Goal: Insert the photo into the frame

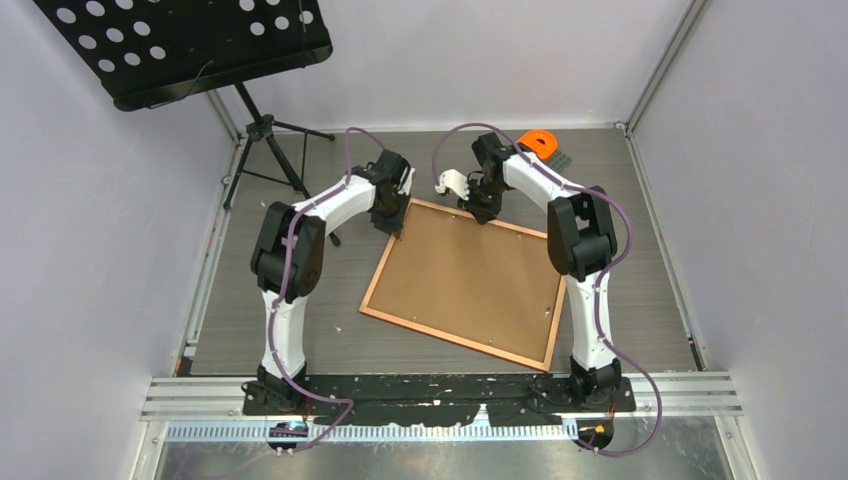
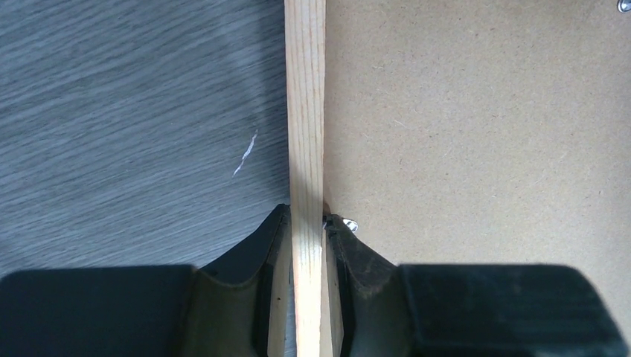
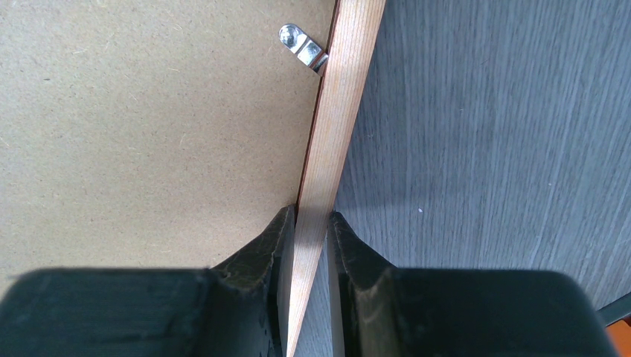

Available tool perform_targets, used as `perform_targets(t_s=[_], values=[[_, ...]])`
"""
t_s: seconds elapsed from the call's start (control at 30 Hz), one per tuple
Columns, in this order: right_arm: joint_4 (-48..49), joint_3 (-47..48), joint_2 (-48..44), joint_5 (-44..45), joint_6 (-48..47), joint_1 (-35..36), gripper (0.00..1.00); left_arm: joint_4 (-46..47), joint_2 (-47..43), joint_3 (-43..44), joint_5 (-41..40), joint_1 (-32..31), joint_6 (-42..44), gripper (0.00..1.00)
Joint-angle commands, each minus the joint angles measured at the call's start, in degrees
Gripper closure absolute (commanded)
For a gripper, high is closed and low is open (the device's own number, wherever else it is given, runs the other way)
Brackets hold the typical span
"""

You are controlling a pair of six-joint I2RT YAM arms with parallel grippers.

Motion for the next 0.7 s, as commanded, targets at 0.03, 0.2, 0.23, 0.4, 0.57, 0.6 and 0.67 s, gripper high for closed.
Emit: perform_targets(t_s=[0.03, 0.2, 0.23, 0.4, 0.57, 0.6, 0.67], values=[[-0.84, -1.48, 0.73, -0.07, -0.10, 0.65, 0.94, 0.16, -3.31, -0.53, 0.98, 0.41, -0.90, 0.72], [-0.46, -1.59, 0.73, 0.16, 0.42, 0.67, 0.94, -0.48, -4.18, -0.08, 1.38, 0.51, -1.35, 0.52], [-0.27, -1.65, 0.69, 0.18, 0.73, 0.68, 0.94, -0.58, -4.40, -0.04, 1.60, 0.65, -1.41, 0.49], [0.61, -1.35, 0.58, -0.06, 1.90, 0.67, 0.94, -1.27, -5.95, -0.92, 2.90, 1.52, -1.10, 0.44], [0.81, -0.01, 0.75, -0.57, 3.33, 0.78, 0.94, -0.95, -7.73, -4.40, 5.52, 3.04, 0.36, 0.49], [0.73, 0.55, 0.91, -0.72, 3.57, 0.78, 0.94, -0.91, -7.86, -5.07, 6.39, 3.30, 0.77, 0.50], [0.64, 1.54, 1.24, -1.18, 4.28, 0.89, 0.94, -1.25, -7.99, -6.05, 8.18, 4.06, 1.69, 0.54]])
